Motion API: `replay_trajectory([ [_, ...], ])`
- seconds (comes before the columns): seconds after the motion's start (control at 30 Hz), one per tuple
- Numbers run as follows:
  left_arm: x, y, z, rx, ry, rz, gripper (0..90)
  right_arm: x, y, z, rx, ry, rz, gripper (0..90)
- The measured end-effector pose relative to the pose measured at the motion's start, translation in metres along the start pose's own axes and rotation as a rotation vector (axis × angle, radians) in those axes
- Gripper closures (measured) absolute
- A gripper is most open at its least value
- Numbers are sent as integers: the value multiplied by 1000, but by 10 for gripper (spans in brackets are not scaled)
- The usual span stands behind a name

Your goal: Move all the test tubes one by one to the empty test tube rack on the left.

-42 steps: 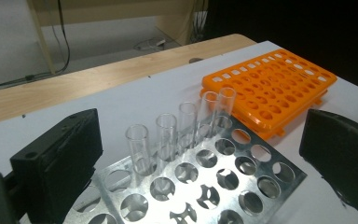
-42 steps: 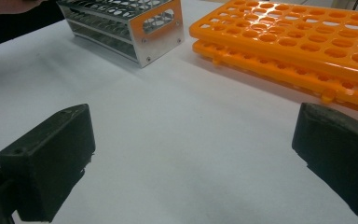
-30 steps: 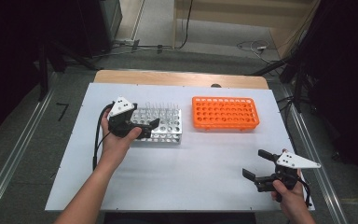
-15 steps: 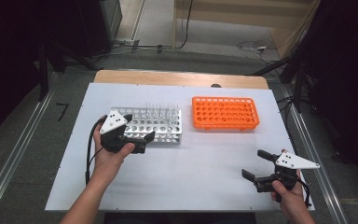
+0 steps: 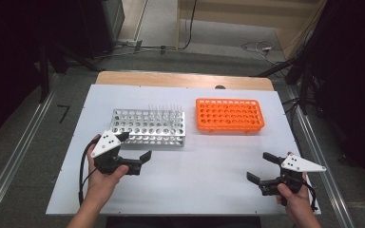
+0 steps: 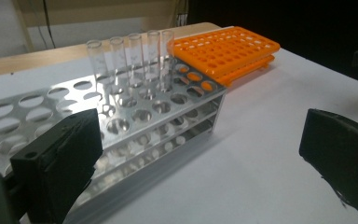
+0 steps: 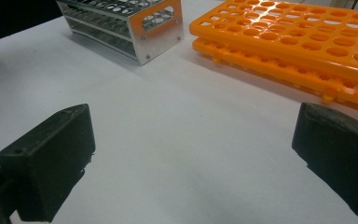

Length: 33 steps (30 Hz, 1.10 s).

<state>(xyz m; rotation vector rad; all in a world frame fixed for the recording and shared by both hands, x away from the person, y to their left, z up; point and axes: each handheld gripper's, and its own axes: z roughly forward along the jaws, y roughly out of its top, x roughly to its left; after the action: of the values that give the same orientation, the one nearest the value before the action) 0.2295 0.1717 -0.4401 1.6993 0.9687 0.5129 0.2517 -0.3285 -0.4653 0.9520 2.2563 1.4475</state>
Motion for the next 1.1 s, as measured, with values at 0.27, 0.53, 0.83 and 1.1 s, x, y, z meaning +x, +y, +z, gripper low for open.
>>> replay_trajectory([
  [0.27, 3, -17, -21, -21, 5, -15, 0, -1, -1, 0, 2, -13, 5, 0],
  [0.53, 11, -32, -41, -8, -1, -18, 0, -5, -4, 1, 2, -19, 13, 0],
  [0.83, 27, -44, -52, -22, 1, -55, 0, -14, -8, -3, -3, -42, 32, 0],
  [1.1, 33, -46, -57, -31, 37, -51, 0, -18, -10, -1, 9, -57, 34, 0],
])
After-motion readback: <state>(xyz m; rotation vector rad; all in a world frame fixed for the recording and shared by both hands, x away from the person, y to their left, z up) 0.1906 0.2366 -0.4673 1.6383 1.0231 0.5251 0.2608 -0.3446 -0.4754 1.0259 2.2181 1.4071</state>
